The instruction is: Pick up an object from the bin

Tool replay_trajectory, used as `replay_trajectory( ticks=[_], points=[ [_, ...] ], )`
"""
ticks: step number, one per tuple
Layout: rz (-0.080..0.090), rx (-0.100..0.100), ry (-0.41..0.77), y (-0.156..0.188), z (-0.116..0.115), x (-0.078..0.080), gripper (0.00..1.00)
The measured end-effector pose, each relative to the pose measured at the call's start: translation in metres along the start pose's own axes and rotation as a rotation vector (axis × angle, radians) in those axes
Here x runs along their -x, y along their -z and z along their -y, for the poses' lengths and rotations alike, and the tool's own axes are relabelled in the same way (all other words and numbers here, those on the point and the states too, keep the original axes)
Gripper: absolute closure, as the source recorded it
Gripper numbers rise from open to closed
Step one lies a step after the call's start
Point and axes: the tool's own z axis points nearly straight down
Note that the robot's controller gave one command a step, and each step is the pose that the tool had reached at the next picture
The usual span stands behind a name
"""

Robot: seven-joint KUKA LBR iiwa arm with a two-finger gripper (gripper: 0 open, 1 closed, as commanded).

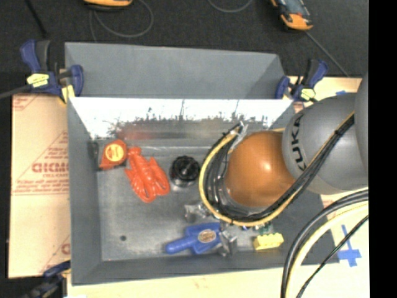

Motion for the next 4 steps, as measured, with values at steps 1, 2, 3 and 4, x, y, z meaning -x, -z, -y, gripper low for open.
replay_trajectory(
  ticks=[1,2,3,4],
  points=[
    [-0.007,0.004,-0.309,-0.0143,-0.0016,-0.002,1.0],
    [0.008,-0.001,-0.307,-0.0123,0.0006,0.0014,0.0],
    [0.0,0.002,-0.308,-0.0142,-0.0012,-0.0016,1.0],
    [0.0,0.002,-0.308,-0.0142,-0.0012,-0.0016,1.0]
  ],
)
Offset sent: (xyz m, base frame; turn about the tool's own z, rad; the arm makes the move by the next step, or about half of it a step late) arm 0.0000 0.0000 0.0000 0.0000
